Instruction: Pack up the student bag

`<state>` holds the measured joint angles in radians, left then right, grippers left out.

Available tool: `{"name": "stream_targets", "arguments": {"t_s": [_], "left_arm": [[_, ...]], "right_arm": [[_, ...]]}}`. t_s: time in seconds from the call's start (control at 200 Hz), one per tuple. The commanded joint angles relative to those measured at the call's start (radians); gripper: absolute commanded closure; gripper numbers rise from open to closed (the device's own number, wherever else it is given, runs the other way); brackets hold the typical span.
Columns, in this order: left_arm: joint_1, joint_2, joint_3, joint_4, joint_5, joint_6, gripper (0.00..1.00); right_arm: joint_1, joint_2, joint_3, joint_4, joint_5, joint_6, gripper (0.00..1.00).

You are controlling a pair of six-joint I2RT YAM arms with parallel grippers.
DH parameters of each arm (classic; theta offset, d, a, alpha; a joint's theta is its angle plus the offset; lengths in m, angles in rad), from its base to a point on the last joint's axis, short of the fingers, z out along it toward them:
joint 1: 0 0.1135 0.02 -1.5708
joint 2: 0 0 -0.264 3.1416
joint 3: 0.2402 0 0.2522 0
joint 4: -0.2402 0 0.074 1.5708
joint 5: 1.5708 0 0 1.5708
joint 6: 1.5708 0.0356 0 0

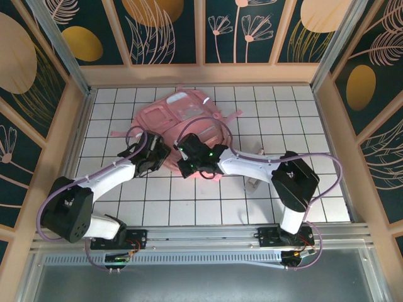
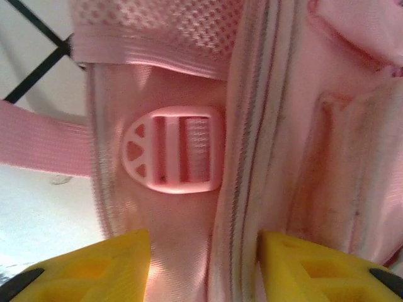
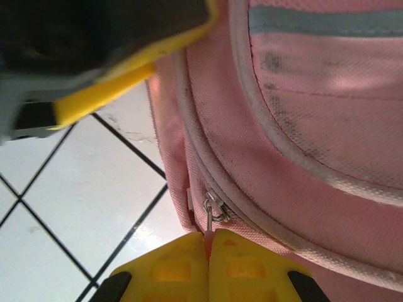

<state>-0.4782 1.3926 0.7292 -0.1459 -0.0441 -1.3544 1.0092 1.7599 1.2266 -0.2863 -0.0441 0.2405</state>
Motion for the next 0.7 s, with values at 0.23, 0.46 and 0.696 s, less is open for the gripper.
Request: {"name": "stream_targets", "arguments": {"t_s": [0.23,0.46,0.696], "left_arm": [[-0.022,0.039,0.003,0.058,-0.104,-0.048,0.78],[-0.012,0.037,0.058,-0.038,-0.166,0.053,1.0],[0.122,-0.051,0.101,-0.168,-0.088,0.214,1.0]], "right_arm": [[-0.011,-0.069,-0.003,0.067,-0.18,-0.025,1.0],[-0.022,-0.11,-0.035,0.021,-0.11,-0.036,1.0],[-0.097,-0.163,-0.118,-0.05,0.038,-0.099,1.0]]}}
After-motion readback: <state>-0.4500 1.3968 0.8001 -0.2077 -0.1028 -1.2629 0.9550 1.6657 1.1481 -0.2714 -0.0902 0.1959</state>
